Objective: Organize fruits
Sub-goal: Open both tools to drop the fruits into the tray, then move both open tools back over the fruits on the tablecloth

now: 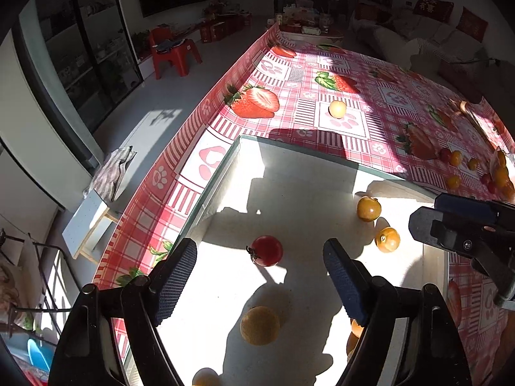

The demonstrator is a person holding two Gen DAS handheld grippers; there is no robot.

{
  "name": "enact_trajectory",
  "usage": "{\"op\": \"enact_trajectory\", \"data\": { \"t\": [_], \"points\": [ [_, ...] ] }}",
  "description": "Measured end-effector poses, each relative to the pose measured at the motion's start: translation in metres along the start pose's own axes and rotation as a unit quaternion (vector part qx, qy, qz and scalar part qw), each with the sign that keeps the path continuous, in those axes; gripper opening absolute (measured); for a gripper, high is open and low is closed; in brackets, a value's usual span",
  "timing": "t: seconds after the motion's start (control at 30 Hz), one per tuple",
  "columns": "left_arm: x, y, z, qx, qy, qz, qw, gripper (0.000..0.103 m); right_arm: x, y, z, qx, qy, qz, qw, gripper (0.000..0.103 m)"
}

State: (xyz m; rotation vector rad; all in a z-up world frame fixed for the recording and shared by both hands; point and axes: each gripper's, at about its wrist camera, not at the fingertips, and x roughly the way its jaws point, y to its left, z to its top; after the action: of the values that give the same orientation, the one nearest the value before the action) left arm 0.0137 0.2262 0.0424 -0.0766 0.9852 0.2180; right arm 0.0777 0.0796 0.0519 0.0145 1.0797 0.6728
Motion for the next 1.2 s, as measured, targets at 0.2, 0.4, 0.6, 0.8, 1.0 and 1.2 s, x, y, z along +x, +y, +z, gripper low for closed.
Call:
{"op": "enact_trajectory", "data": {
  "t": [0.2,0.4,0.6,0.8,1.0,1.2],
  "points": [
    [-0.025,-0.019,-0.011,0.028,-0.017,-0.003,0.9995,0.082,-0.023,-0.010,-0.017,0.019,-0.010,0.007,1.000,0.079],
    [-0.055,-0.050,-0.024,0.057,-0.034,-0.020,0.9976,0.082,-0.051,-0.032,-0.042,0.043,-0.016,-0.007,0.999,0.079],
    [-0.078,-0.087,-0.036,0.087,-0.043,-0.043,0.9943,0.082,-0.081,-0.069,-0.073,0.072,-0.022,-0.042,0.996,0.079],
    [-0.086,-0.134,-0.051,0.112,-0.037,-0.078,0.9900,0.082,-0.108,-0.114,-0.109,0.093,-0.024,-0.099,0.990,0.079],
    [-0.077,-0.186,-0.063,0.125,-0.022,-0.113,0.9854,0.082,-0.131,-0.164,-0.136,0.130,-0.024,-0.152,0.979,0.079],
    [-0.061,-0.229,-0.068,0.143,-0.013,-0.122,0.9820,0.082,-0.135,-0.195,-0.144,0.143,-0.025,-0.183,0.972,0.079]
  ]
}}
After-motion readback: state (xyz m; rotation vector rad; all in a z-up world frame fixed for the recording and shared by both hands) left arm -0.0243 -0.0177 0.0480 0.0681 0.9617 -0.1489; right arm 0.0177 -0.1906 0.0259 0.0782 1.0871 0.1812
